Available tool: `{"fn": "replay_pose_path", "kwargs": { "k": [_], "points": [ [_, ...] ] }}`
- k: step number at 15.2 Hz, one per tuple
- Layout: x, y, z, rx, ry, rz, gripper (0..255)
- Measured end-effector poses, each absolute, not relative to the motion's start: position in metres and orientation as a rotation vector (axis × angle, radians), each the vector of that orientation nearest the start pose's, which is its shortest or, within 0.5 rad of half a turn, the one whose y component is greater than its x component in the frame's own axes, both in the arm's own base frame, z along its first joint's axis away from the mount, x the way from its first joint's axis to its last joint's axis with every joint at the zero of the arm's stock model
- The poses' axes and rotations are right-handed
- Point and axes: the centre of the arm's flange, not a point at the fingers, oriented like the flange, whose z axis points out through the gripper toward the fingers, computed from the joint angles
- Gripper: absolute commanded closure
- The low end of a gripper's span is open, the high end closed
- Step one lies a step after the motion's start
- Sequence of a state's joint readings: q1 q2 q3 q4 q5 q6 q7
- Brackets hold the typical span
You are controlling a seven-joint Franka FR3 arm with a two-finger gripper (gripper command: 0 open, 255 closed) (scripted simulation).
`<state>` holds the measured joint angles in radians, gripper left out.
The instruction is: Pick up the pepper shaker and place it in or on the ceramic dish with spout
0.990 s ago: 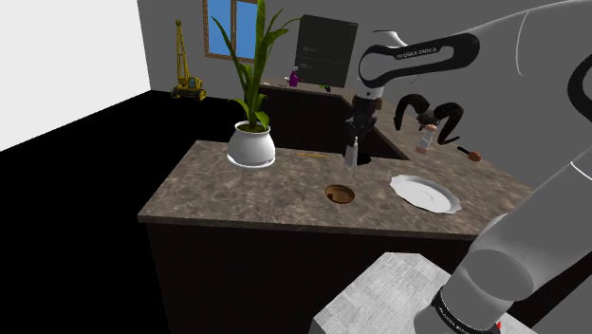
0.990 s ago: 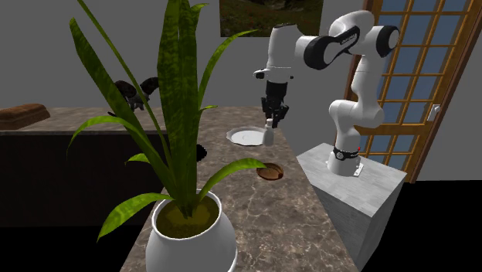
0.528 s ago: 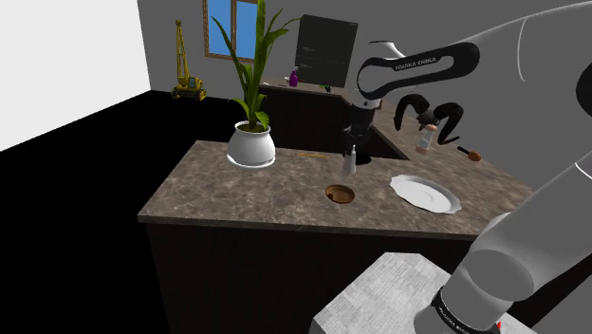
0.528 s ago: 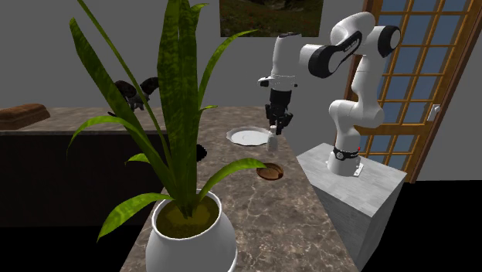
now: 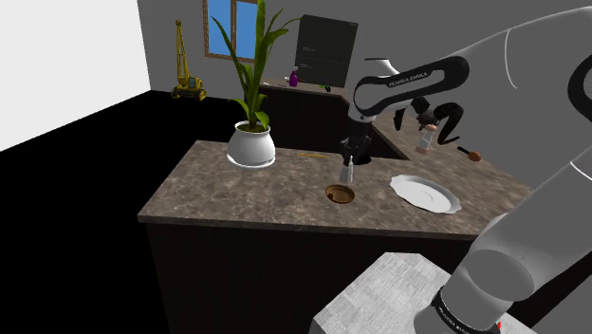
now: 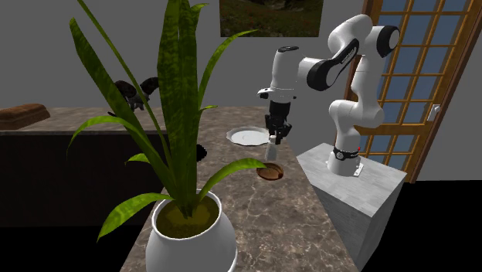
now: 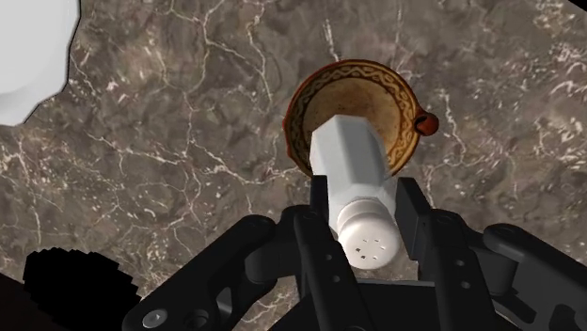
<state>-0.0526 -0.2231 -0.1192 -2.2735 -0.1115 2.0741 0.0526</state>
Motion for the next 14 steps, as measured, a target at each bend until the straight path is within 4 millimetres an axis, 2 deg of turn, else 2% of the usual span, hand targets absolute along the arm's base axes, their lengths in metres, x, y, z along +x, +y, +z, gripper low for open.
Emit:
{"fn": "replay_pose_path", "kwargs": {
  "k": [6, 12, 13, 14],
  "points": [
    [0.472, -0.090, 0.420, -3.203, 0.271, -0.030, 255],
    [0.472, -0.089, 0.415, -3.203, 0.271, -0.031, 255],
    [0.472, -0.089, 0.415, -3.203, 0.271, -0.031, 0],
    [0.472, -0.089, 0.415, -3.203, 0.271, -0.031, 0]
  ]
}}
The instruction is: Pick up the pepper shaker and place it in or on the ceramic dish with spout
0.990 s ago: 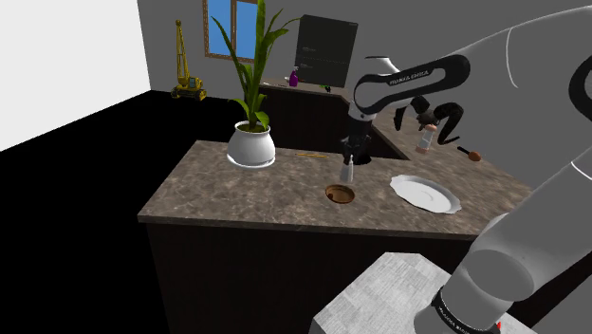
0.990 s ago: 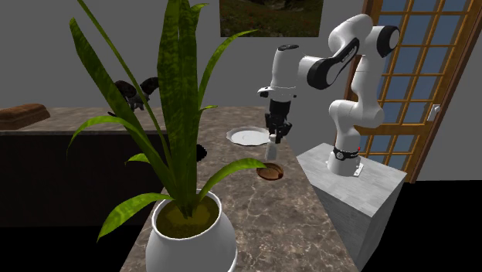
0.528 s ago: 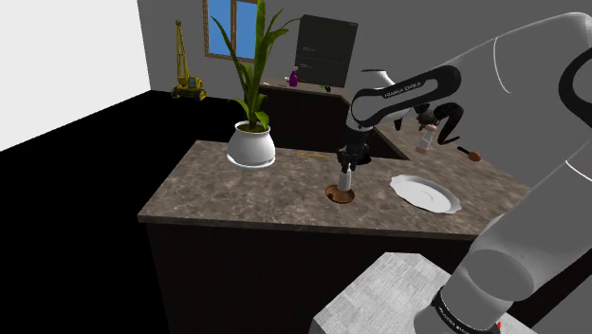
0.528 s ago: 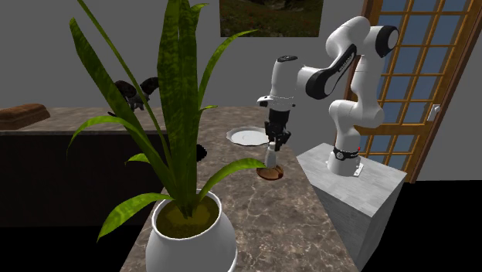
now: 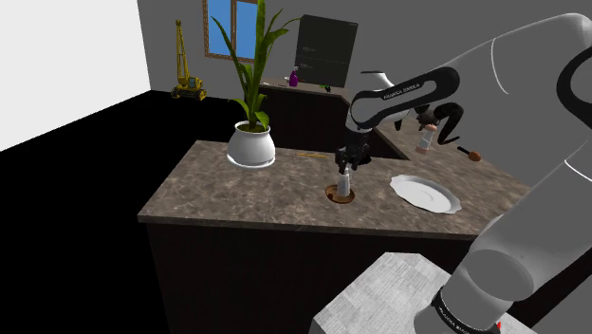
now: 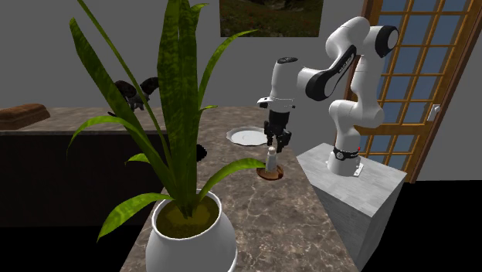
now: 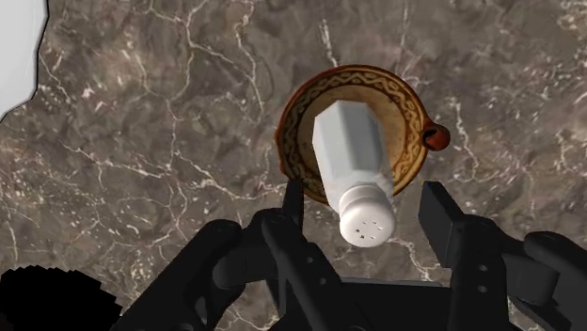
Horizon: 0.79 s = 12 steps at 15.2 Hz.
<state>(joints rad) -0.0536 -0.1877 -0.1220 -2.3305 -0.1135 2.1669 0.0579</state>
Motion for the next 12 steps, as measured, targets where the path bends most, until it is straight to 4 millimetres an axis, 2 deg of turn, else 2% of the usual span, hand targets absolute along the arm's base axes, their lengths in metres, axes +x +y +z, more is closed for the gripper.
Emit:
{"fn": "replay_pose_path", "kwargs": {
  "k": [5, 6, 9, 12],
  "points": [
    [0.472, -0.089, 0.415, -3.203, 0.271, -0.031, 0],
    [0.473, -0.088, 0.420, -3.203, 0.271, -0.032, 0],
    [0.473, -0.086, 0.456, -3.203, 0.271, -0.034, 0],
    [0.472, -0.086, 0.464, -3.203, 0.271, -0.032, 0]
  ]
}}
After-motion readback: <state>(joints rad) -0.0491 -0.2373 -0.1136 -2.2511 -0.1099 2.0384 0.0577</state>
